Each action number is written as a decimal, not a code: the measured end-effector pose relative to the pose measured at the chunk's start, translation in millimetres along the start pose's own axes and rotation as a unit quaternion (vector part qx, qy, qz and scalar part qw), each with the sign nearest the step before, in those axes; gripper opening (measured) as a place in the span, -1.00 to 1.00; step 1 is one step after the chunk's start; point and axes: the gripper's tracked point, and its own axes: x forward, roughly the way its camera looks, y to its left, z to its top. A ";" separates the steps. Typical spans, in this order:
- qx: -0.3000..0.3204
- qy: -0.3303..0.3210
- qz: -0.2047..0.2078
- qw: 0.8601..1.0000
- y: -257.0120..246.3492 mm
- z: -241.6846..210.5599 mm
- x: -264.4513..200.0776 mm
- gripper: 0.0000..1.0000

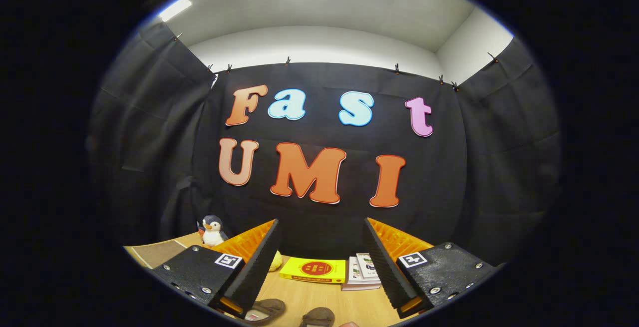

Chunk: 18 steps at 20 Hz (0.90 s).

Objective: Open the storage box then place both shoes into the box .Put the left shoe in first, then the right shoe, with the right side of both shoes facing outward in a uniform manner.

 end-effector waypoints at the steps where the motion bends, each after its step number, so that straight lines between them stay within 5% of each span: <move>1: 0.006 0.010 0.012 1.000 7.7 -6.5 0.7 0.96; 10: 0.106 0.146 0.160 0.970 111.8 -89.9 1.3 0.96; 18: 0.203 0.304 0.266 0.892 198.6 -167.9 -17.1 0.94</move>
